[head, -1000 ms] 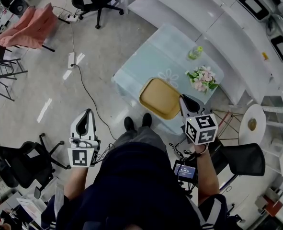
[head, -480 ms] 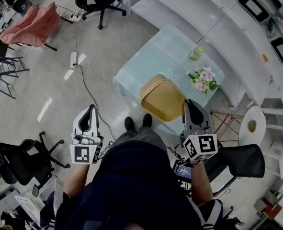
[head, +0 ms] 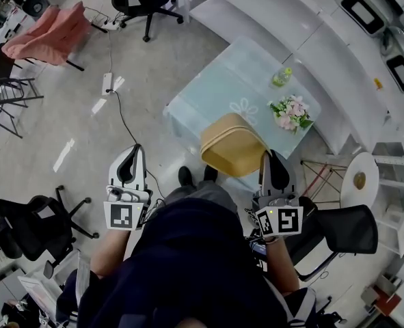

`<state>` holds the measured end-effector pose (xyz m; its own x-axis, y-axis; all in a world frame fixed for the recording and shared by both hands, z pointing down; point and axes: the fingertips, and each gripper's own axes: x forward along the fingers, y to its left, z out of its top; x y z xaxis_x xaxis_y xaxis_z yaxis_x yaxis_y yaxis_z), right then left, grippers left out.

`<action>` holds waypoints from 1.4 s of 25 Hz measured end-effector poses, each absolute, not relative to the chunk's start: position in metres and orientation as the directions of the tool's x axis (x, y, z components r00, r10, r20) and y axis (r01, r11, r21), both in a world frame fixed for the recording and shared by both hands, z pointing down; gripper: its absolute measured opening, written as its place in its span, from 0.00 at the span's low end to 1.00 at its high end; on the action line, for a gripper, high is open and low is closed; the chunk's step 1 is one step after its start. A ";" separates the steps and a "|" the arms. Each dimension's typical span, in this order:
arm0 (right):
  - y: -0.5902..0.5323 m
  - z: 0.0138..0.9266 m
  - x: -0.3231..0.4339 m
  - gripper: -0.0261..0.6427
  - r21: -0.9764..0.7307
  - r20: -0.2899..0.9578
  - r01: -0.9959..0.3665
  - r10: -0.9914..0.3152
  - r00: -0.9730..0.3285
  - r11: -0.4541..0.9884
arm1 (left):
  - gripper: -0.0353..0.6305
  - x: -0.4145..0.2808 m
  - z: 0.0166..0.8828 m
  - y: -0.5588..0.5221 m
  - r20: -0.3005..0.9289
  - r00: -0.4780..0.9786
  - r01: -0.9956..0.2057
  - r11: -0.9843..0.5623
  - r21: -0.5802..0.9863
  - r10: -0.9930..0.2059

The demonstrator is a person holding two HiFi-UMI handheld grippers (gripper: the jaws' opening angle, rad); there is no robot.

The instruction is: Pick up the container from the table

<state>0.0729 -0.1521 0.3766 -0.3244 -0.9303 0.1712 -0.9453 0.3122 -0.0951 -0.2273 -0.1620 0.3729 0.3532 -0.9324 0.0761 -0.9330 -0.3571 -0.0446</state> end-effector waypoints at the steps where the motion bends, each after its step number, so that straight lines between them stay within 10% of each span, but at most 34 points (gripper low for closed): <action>1: -0.150 0.376 0.073 0.07 -0.086 0.162 -0.947 -0.934 -0.319 0.309 | 0.06 -0.227 0.373 -0.162 0.075 0.354 -0.933 -0.358 -0.044 -0.932; 35: -0.146 0.391 0.056 0.07 0.087 0.150 -0.950 -0.947 -0.285 0.300 | 0.06 -0.231 0.375 -0.154 0.063 0.313 -0.946 -0.317 -0.070 -0.948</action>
<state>0.0562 -0.1460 0.3914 -0.2852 -0.9467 0.1499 -0.9500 0.2999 0.0866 -0.2313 -0.1544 0.3746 0.3128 -0.9478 0.0626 -0.9459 -0.3168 -0.0699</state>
